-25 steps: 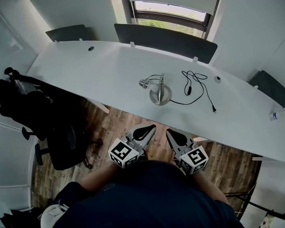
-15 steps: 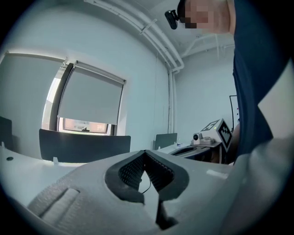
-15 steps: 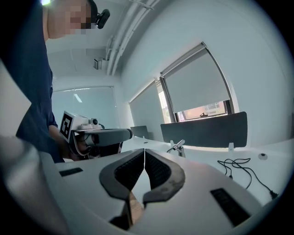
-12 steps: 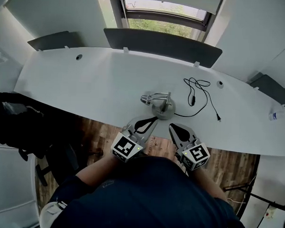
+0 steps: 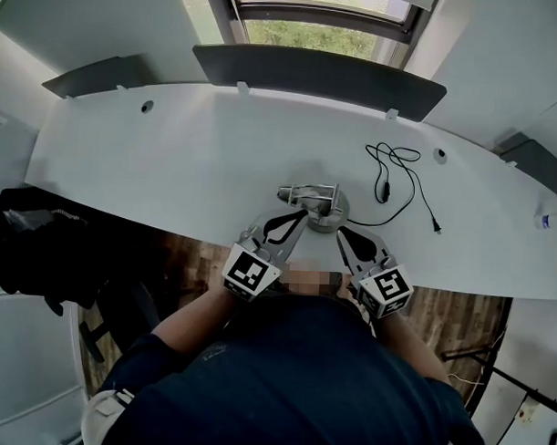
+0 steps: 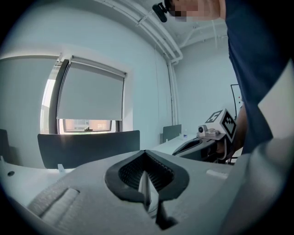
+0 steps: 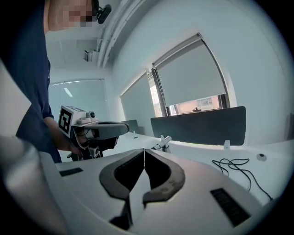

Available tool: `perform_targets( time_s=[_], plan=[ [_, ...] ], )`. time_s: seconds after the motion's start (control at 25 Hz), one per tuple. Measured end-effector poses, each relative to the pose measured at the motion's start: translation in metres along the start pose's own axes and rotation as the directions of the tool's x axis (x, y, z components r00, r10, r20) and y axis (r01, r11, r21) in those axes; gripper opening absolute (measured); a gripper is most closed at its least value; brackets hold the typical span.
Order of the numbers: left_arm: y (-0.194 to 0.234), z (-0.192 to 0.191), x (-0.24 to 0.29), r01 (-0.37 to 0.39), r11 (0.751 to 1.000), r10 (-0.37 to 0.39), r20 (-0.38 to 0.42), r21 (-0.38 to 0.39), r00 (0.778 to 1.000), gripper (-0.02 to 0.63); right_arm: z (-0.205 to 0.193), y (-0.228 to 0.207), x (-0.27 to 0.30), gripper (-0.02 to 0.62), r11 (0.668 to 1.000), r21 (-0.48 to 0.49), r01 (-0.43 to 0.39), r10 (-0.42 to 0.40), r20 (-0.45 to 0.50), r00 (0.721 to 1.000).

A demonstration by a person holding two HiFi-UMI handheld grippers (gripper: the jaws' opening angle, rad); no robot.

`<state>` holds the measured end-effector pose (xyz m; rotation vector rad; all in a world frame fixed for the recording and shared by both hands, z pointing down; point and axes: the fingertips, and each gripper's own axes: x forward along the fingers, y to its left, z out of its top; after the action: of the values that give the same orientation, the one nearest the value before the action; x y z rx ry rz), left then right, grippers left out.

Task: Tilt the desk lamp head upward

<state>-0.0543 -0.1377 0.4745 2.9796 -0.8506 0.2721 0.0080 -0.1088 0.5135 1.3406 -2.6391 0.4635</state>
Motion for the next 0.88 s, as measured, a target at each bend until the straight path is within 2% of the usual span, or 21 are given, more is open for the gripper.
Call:
perform_targets(
  time_s=[0.2,0.48,0.88],
  plan=[
    [0.003,-0.015,0.01,-0.034,0.997,0.04,-0.087,0.072,0.995,0.006,-0.016,-0.019,0.007,0.012,0.999,-0.04,-0.033,0.031,-0.05,0.998],
    [0.008,-0.037,0.023,-0.104,0.992,0.113,-0.129,0.069,0.985,0.006,-0.035,-0.04,0.015,0.014,0.998,-0.038,-0.042,0.038,-0.093,0.995],
    [0.023,-0.074,0.035,-0.159,0.973,0.196,-0.24,0.167,0.951,0.008,-0.051,-0.053,0.034,0.015,0.995,-0.08,-0.056,0.045,-0.134,0.99]
  ],
)
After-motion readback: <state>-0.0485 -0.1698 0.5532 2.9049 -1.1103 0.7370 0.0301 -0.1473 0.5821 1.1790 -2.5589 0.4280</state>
